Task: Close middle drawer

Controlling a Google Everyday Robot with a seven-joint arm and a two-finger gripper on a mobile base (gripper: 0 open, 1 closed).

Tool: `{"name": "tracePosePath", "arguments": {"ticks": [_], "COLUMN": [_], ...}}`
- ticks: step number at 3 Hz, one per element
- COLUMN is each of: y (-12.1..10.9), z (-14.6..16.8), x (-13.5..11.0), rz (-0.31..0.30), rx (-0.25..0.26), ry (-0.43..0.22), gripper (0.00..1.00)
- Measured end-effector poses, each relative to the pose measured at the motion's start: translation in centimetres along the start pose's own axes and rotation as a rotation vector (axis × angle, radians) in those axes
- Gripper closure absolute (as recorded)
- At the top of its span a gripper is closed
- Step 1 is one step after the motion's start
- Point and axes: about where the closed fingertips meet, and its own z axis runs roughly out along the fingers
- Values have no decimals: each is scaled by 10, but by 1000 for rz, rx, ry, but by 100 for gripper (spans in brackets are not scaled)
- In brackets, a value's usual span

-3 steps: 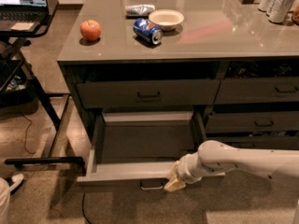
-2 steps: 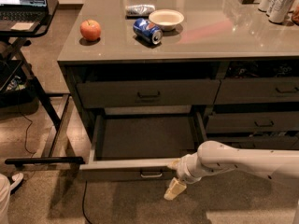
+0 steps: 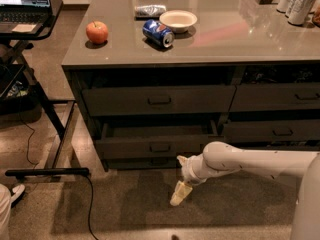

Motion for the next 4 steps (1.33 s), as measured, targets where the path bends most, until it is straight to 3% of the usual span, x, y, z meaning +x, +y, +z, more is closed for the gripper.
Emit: {"name": "tracePosePath", "arguments": {"ticks": [1,2,3,4], "y": [-9,-39,-88,-130], "z": [5,10,8,10], "x": [9,28,42,49], "rz": [17,11,-14,-37], "rx": [19,57,114,134], "ry": [6,10,-2,-32], "gripper": [0,0,0,0]}}
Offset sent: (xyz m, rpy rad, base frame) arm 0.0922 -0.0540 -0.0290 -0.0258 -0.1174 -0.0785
